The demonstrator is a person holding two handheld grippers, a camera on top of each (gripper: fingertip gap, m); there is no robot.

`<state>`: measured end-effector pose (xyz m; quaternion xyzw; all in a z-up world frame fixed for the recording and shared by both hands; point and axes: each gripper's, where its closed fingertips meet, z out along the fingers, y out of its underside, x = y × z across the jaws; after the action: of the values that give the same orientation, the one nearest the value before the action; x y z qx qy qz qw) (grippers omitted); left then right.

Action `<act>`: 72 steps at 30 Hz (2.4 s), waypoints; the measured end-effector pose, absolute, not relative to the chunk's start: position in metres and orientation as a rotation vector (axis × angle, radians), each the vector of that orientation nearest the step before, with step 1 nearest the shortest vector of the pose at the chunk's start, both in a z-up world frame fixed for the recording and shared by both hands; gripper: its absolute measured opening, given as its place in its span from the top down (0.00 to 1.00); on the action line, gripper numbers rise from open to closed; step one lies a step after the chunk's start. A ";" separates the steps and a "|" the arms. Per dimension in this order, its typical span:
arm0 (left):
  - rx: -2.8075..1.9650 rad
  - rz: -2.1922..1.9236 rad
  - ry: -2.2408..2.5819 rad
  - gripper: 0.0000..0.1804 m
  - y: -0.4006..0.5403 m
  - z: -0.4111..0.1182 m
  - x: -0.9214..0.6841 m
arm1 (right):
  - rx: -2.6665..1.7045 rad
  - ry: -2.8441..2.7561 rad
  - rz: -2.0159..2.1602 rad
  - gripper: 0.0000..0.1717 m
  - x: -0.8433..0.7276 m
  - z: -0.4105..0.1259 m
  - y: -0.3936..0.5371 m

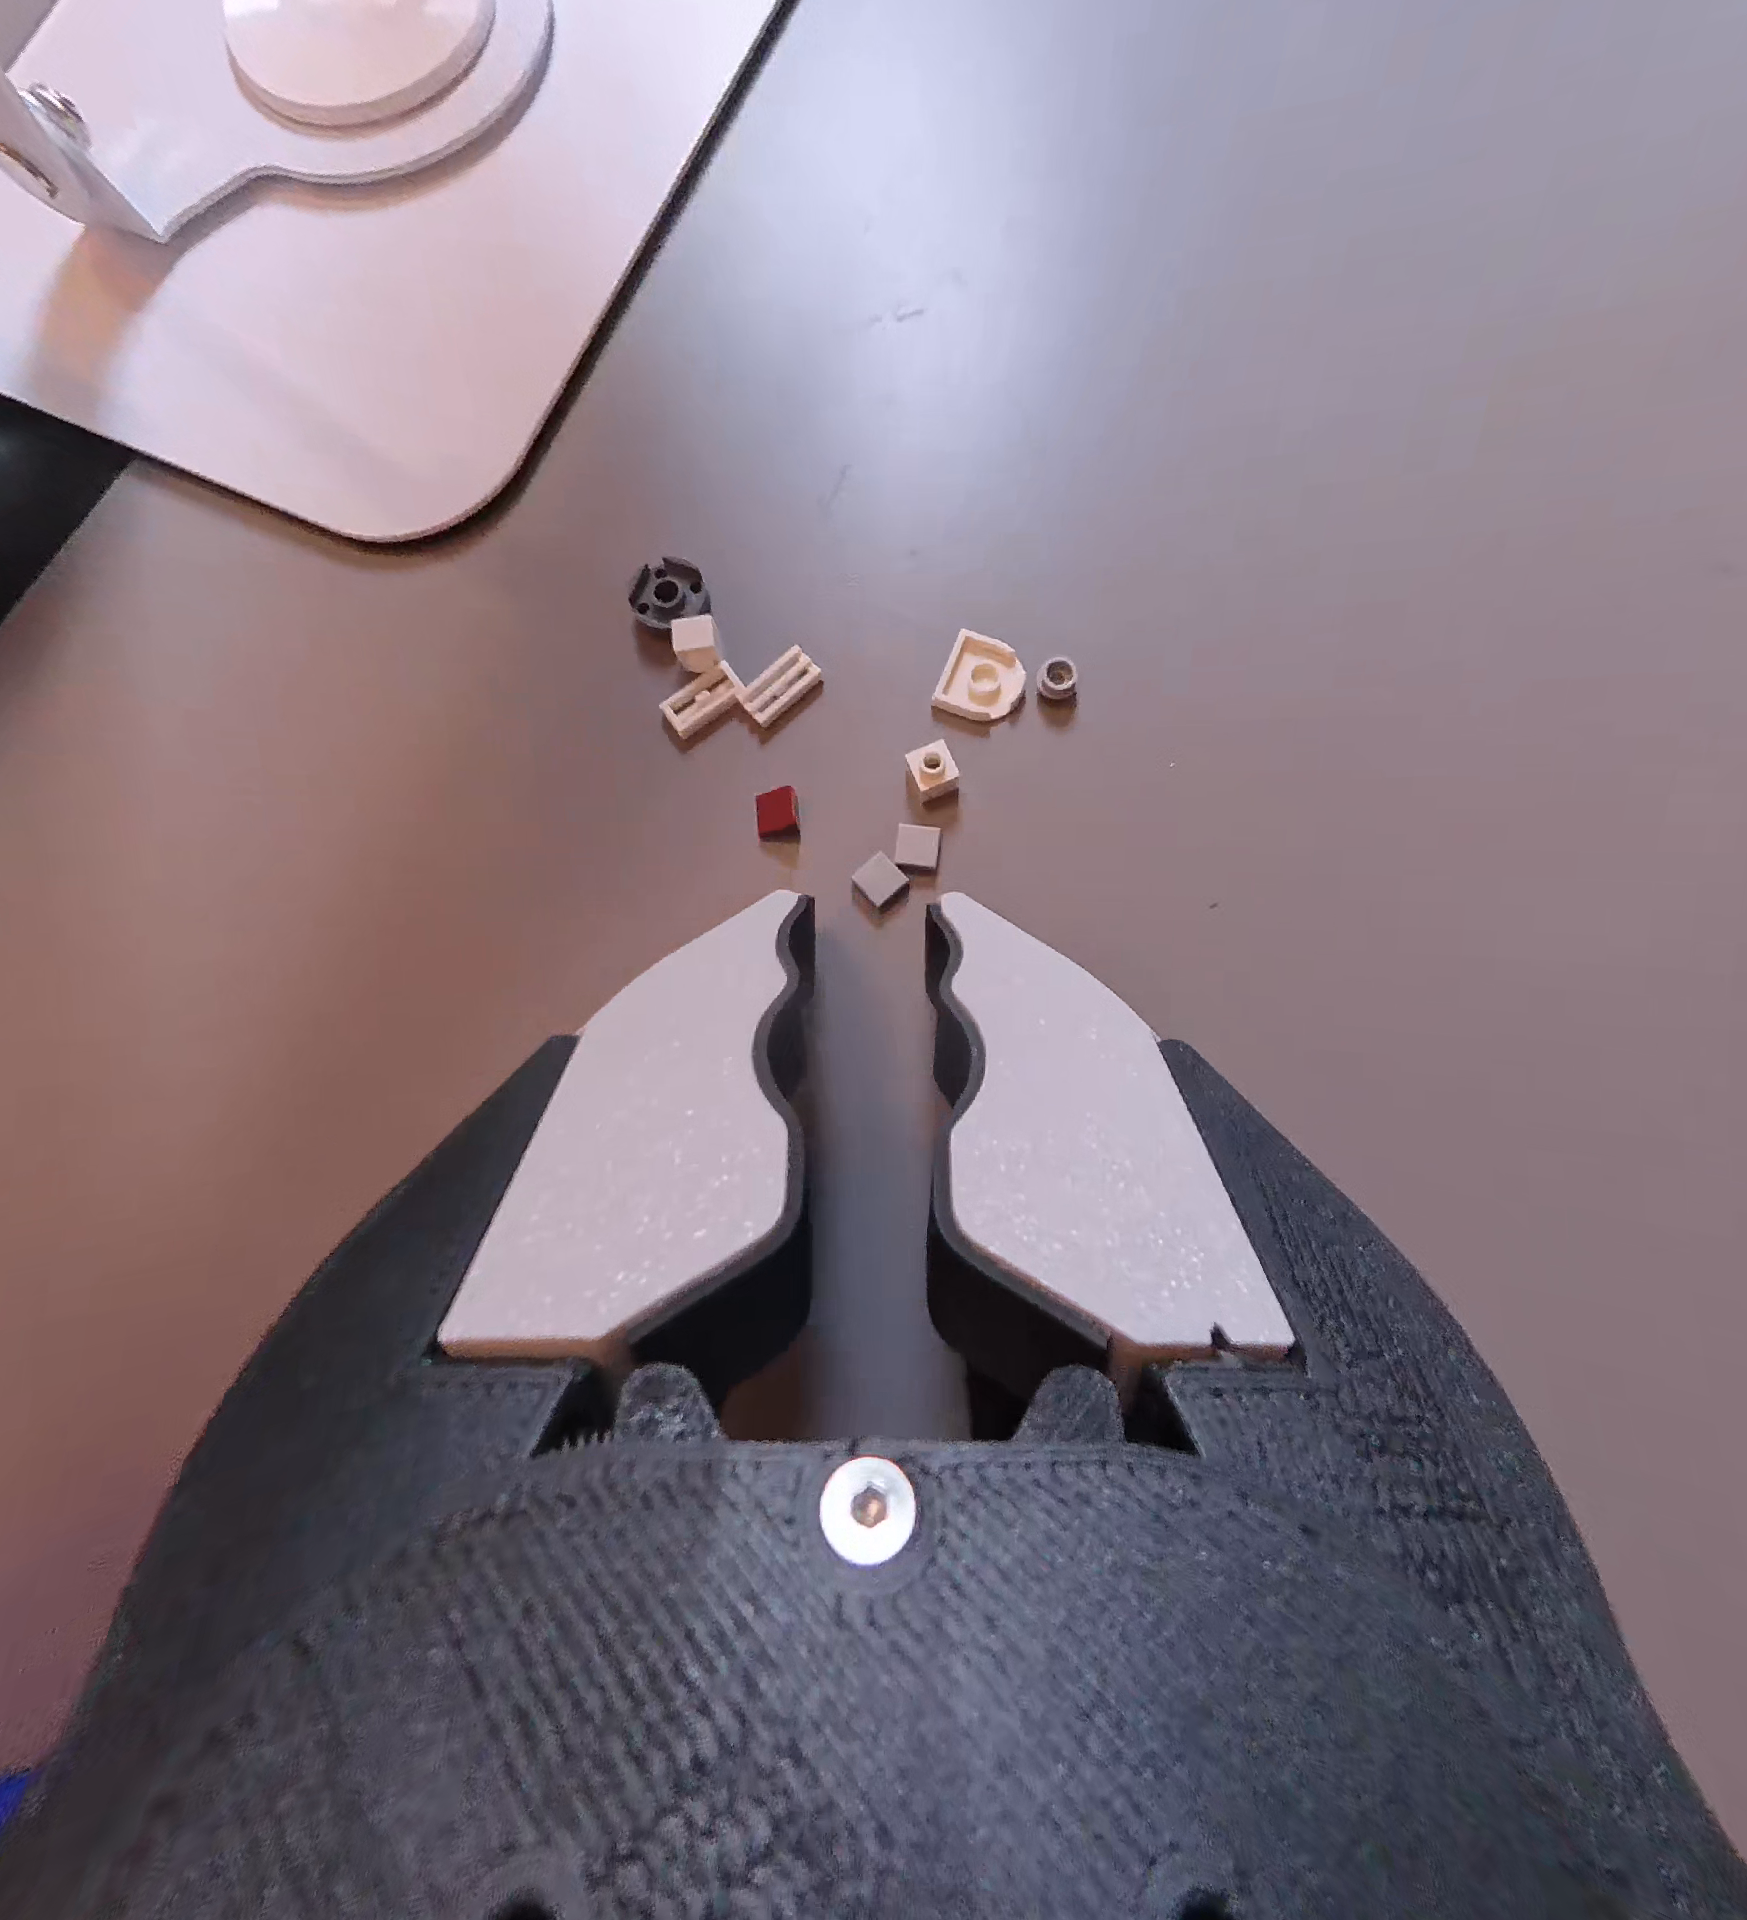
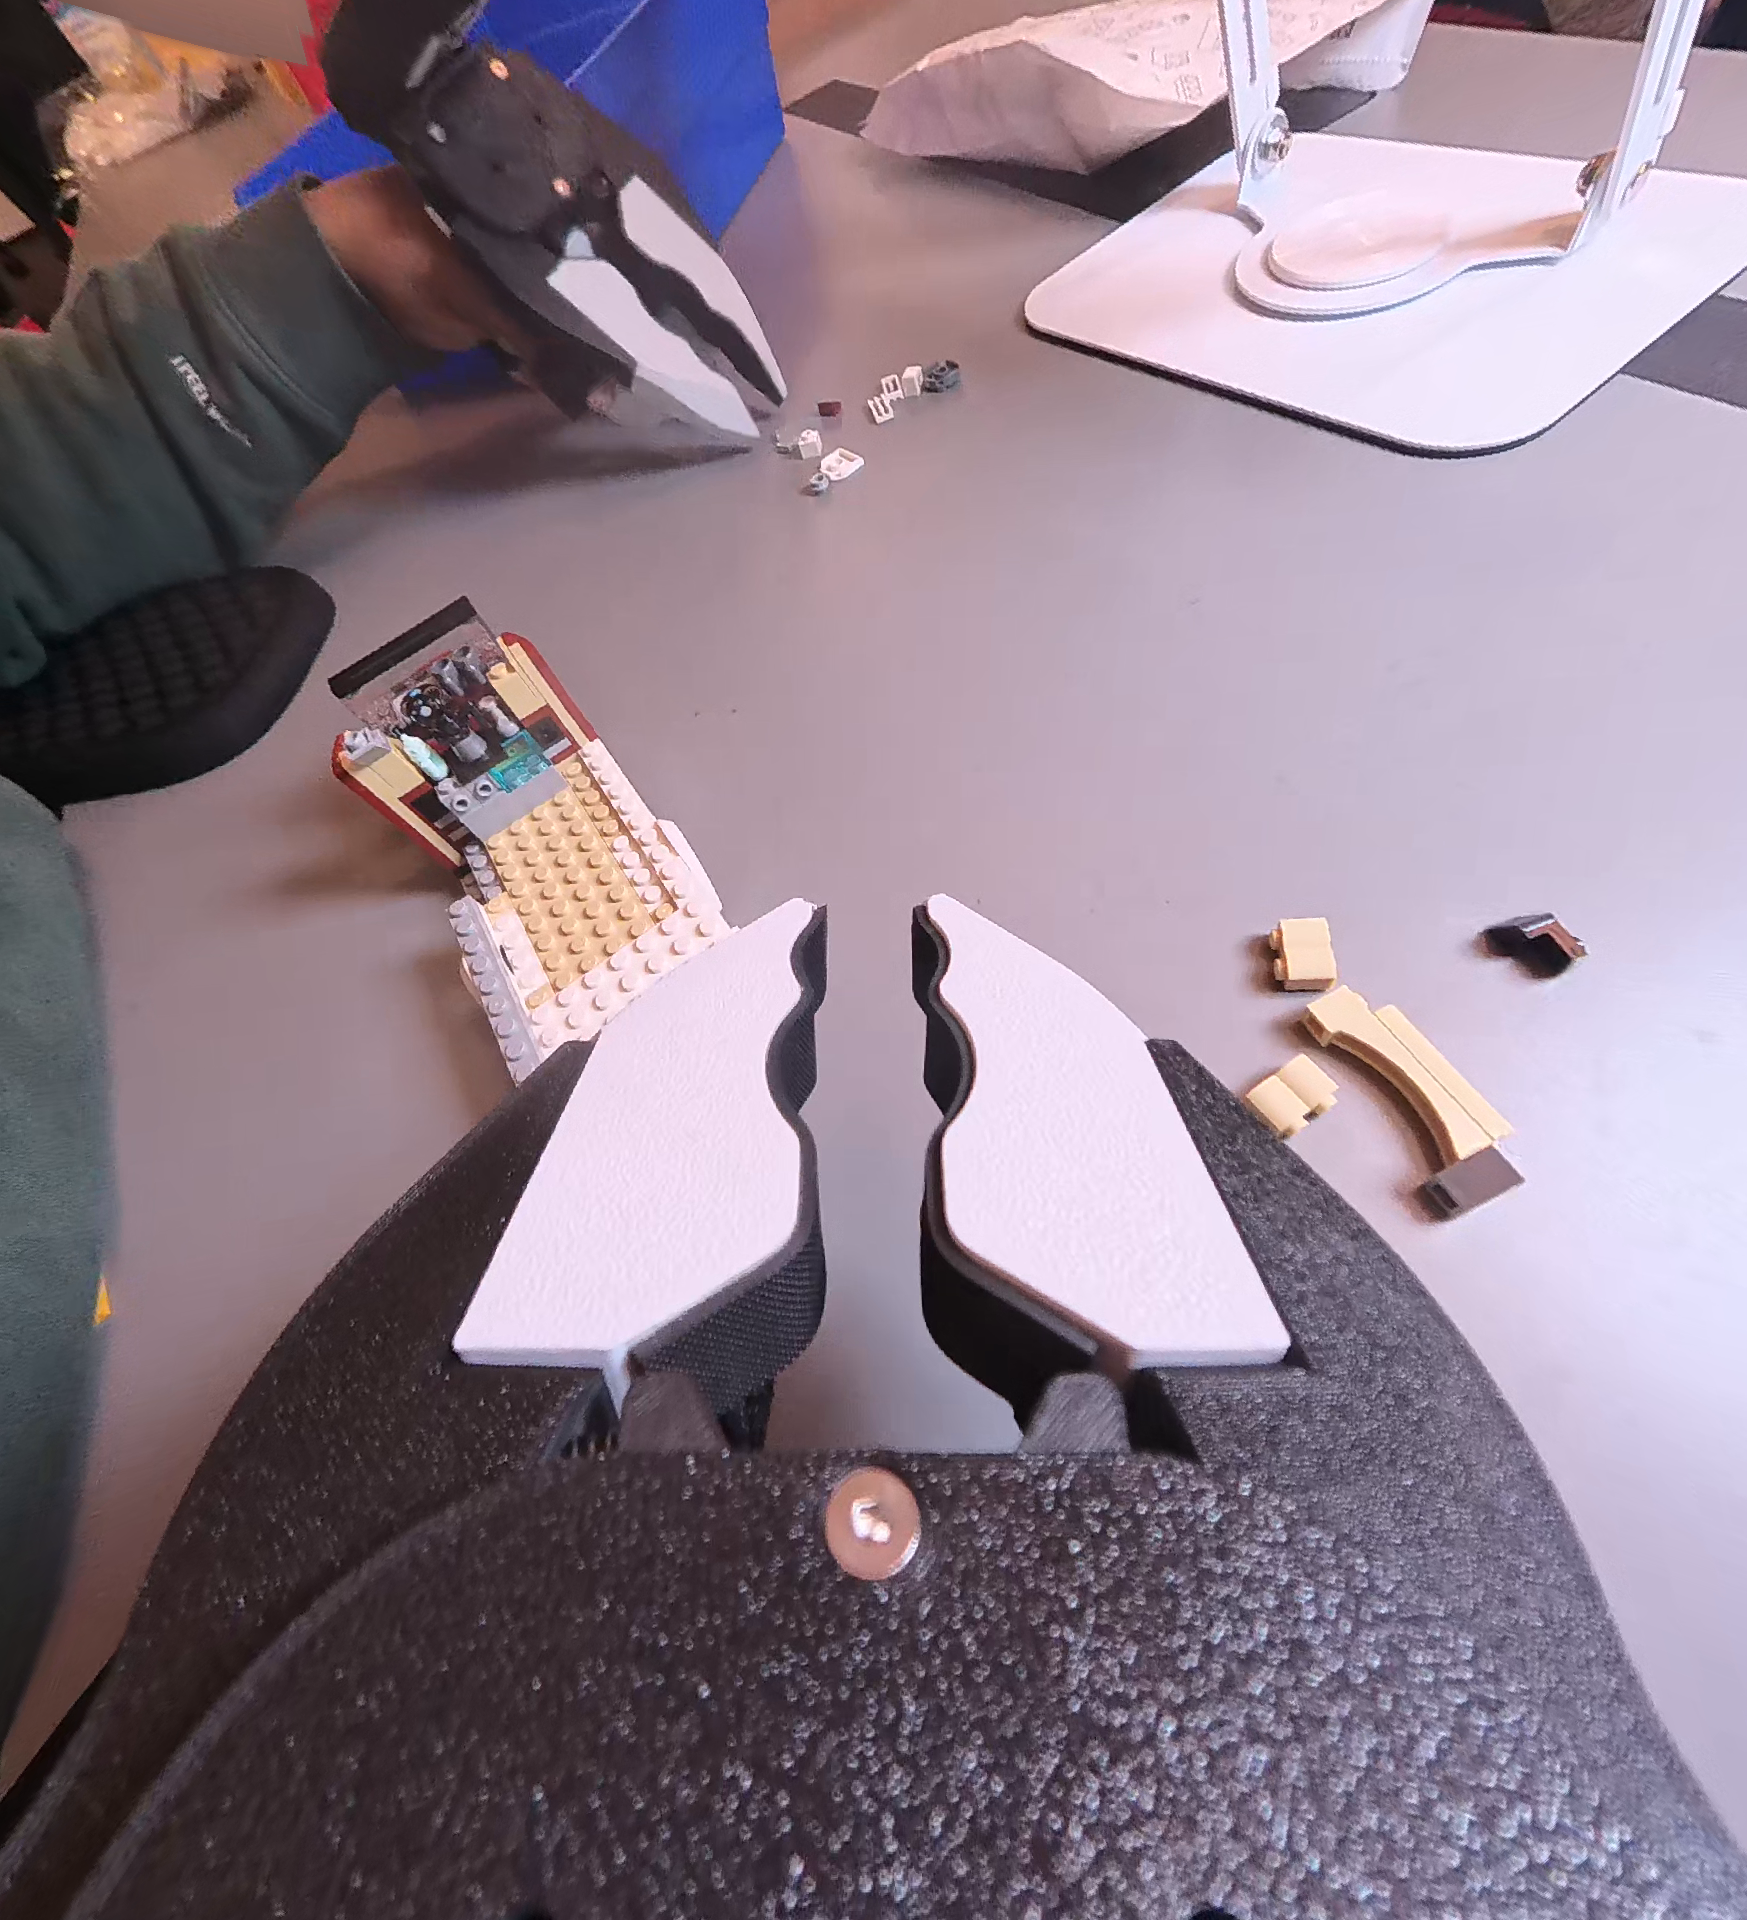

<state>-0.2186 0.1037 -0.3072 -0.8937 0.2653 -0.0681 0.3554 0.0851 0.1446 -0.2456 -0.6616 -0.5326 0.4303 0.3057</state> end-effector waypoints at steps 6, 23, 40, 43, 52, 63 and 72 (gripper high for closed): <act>-2.288 -0.111 0.691 0.99 0.121 -0.312 -0.221 | -1.752 -1.416 1.127 0.91 0.085 -0.246 0.144; -2.170 -0.114 0.674 0.87 0.131 -0.296 -0.210 | -1.756 -1.409 1.130 0.91 0.085 -0.247 0.144; -2.108 -0.147 0.897 0.84 0.126 -0.302 -0.163 | -1.756 -1.409 1.145 0.91 0.083 -0.249 0.144; -2.123 -0.113 0.892 0.89 0.133 -0.309 -0.165 | -1.755 -1.412 1.144 0.91 0.083 -0.249 0.143; -2.126 0.106 0.756 0.89 0.147 -0.297 -0.205 | -1.755 -1.405 1.149 0.91 0.084 -0.249 0.144; -1.794 -0.264 0.601 0.85 0.099 -0.211 -0.165 | -1.751 -1.397 1.002 0.90 0.100 -0.244 0.151; -1.963 -0.578 0.891 0.61 0.002 -0.254 -0.090 | -1.695 -1.555 0.932 0.76 0.108 -0.253 0.124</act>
<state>-0.0901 0.0023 -0.2536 -0.7902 0.3586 -0.2327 0.4392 0.1080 0.1239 -0.2526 -0.6463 -0.5926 0.3554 0.3239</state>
